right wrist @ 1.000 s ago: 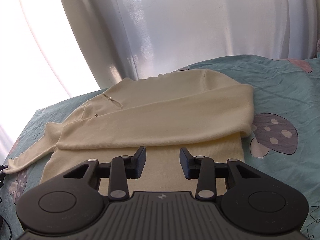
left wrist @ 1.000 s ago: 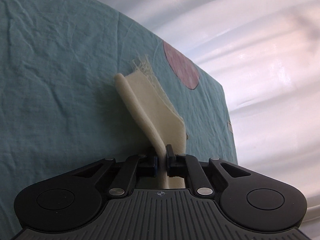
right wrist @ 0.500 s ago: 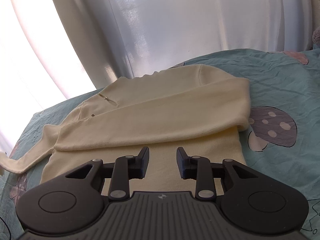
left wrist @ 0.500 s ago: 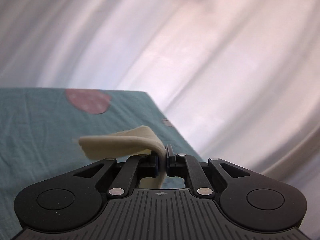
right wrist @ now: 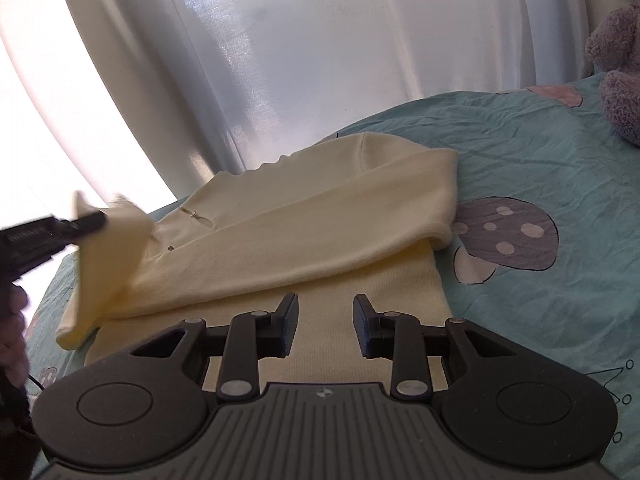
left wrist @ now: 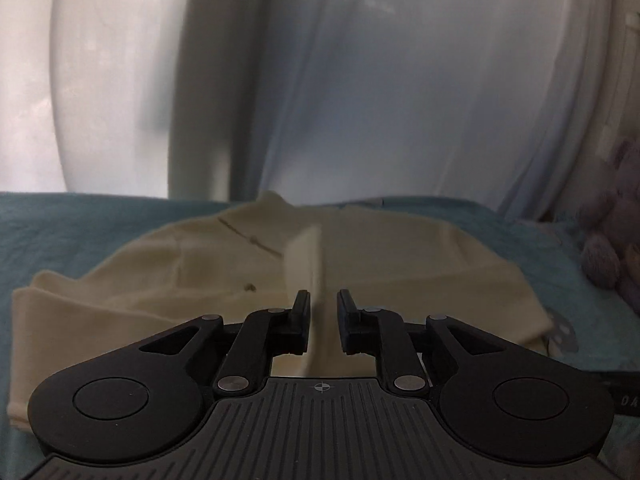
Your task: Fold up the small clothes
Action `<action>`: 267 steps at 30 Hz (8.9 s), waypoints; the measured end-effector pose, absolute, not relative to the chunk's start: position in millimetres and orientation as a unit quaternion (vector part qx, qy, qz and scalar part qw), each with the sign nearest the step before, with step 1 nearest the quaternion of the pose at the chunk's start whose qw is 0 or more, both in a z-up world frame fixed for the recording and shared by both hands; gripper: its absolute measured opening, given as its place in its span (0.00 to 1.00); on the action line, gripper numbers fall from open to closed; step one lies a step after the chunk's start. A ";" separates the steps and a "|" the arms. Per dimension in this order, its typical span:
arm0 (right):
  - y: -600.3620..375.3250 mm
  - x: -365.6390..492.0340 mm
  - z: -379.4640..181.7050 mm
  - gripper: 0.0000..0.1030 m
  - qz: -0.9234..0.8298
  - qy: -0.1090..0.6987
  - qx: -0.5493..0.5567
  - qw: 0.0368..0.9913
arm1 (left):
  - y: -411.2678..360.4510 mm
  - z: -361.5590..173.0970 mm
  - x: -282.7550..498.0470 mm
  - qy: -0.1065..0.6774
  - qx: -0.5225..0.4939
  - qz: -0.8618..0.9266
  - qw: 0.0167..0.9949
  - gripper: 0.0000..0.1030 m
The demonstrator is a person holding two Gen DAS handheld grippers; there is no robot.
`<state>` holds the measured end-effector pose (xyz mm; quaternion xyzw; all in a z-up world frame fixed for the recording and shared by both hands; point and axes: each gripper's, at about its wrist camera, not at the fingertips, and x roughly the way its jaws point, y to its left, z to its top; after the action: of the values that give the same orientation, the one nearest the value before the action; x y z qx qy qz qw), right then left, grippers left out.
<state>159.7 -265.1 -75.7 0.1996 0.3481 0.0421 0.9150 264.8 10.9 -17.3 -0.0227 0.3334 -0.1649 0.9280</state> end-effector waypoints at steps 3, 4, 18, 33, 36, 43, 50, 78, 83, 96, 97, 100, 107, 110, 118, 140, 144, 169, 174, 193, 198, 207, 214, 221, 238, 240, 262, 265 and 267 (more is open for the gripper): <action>-268.0 160.7 -75.5 0.28 0.046 0.352 0.197 0.914 | 5.6 -33.9 262.4 0.363 -0.012 -0.159 0.918 0.30; -267.9 162.6 -73.9 0.28 0.051 0.351 0.192 0.915 | 8.2 -31.4 256.9 0.360 -0.022 -0.166 0.918 0.44; -209.6 273.6 -73.2 0.54 0.229 0.395 0.198 0.867 | 81.0 -37.8 212.0 0.390 -0.088 -0.047 0.915 0.71; -178.8 301.8 -78.4 0.10 0.289 0.392 0.162 0.858 | 96.7 -42.3 202.5 0.400 -0.107 -0.023 0.910 0.72; -200.5 281.8 -57.7 0.10 0.271 0.352 0.161 0.881 | 96.8 -41.2 205.9 0.399 -0.109 -0.015 0.910 0.72; -272.6 265.7 -52.4 0.11 0.152 0.355 0.179 0.905 | 95.7 -41.8 222.5 0.398 -0.105 0.000 0.911 0.72; -287.2 271.6 -82.6 0.26 0.154 0.396 0.231 0.875 | 93.4 -43.5 232.1 0.404 -0.107 0.004 0.909 0.76; -306.0 271.8 -82.7 0.10 0.026 0.360 0.082 0.929 | 108.0 -53.8 248.5 0.414 -0.108 0.056 0.902 0.76; -328.9 263.2 -80.2 0.30 0.062 0.371 0.177 0.910 | 118.0 -50.3 245.5 0.399 -0.115 0.090 0.905 0.76; -349.9 239.8 -68.6 0.28 0.039 0.326 0.235 0.915 | 107.1 -27.3 245.0 0.377 -0.106 0.065 0.918 0.80; -349.6 236.3 -64.4 0.28 0.019 0.322 0.220 0.921 | 106.1 -26.5 245.8 0.376 -0.105 0.063 0.918 0.80; -351.0 231.1 -66.7 0.28 0.048 0.347 0.262 0.900 | 102.5 -24.6 247.8 0.375 -0.103 0.057 0.919 0.80; -347.4 226.0 -87.5 0.28 0.070 0.369 0.343 0.861 | 89.1 -25.1 254.6 0.386 -0.099 0.028 0.917 0.80; -343.4 229.2 -90.2 0.19 0.064 0.366 0.327 0.869 | 82.5 -29.7 261.9 0.393 -0.088 0.010 0.915 0.81; -319.2 227.7 -83.9 0.03 0.025 0.357 0.180 0.916 | 94.1 -47.5 274.3 0.426 -0.076 0.038 0.901 0.77; -293.2 179.8 -67.3 0.46 0.191 0.320 0.208 0.904 | 92.4 -39.2 234.5 0.448 -0.023 0.033 0.893 0.81; -279.2 138.7 -66.6 0.52 0.250 0.370 0.217 0.868 | 93.6 -34.2 182.3 0.473 -0.023 0.012 0.881 0.83; -346.9 -14.4 -85.0 0.45 0.125 0.491 0.263 0.821 | 139.5 -30.7 54.2 0.588 -0.140 -0.097 0.791 0.37; -355.2 -12.9 -91.3 0.37 0.129 0.497 0.284 0.809 | 135.5 -32.4 56.6 0.589 -0.126 -0.113 0.790 0.22; -373.6 1.8 -102.4 0.06 0.158 0.456 0.428 0.765 | 162.5 -6.3 80.1 0.544 -0.227 -0.134 0.797 0.08; -375.6 36.1 -78.5 0.06 0.159 0.395 0.434 0.794 | 160.5 21.0 120.5 0.494 -0.211 -0.129 0.833 0.08; -361.2 126.7 -67.9 0.06 0.114 0.352 0.363 0.855 | 137.7 7.6 206.4 0.459 -0.152 -0.074 0.872 0.09; -351.7 155.9 -74.8 0.19 0.067 0.366 0.287 0.883 | 150.1 -11.8 216.6 0.453 -0.164 -0.059 0.874 0.16; -352.1 143.7 -64.4 0.31 0.069 0.358 0.200 0.909 | 169.4 7.4 206.2 0.392 -0.122 -0.017 0.912 0.40; -318.3 174.4 -75.3 0.32 0.110 0.391 0.108 0.907 | 113.9 -25.7 238.9 0.437 -0.026 -0.116 0.891 0.20; -316.0 178.5 -77.3 0.25 0.113 0.396 0.102 0.905 | 111.2 -27.8 240.8 0.441 -0.020 -0.121 0.889 0.17; -307.7 196.7 3.8 0.05 0.114 0.266 0.074 0.954 | 129.4 63.2 279.6 0.316 -0.057 -0.101 0.942 0.09; -309.7 234.5 -9.2 0.05 0.090 0.280 0.085 0.952 | 121.0 31.8 318.9 0.350 -0.056 -0.079 0.932 0.09; -307.3 256.6 -25.8 0.05 0.082 0.307 0.087 0.944 | 114.3 6.2 334.9 0.382 -0.053 -0.074 0.920 0.10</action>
<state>256.6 -307.3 -25.8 0.0867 0.3069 0.0823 0.9442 334.9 114.3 6.2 -0.0531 0.3823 -0.0736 0.9196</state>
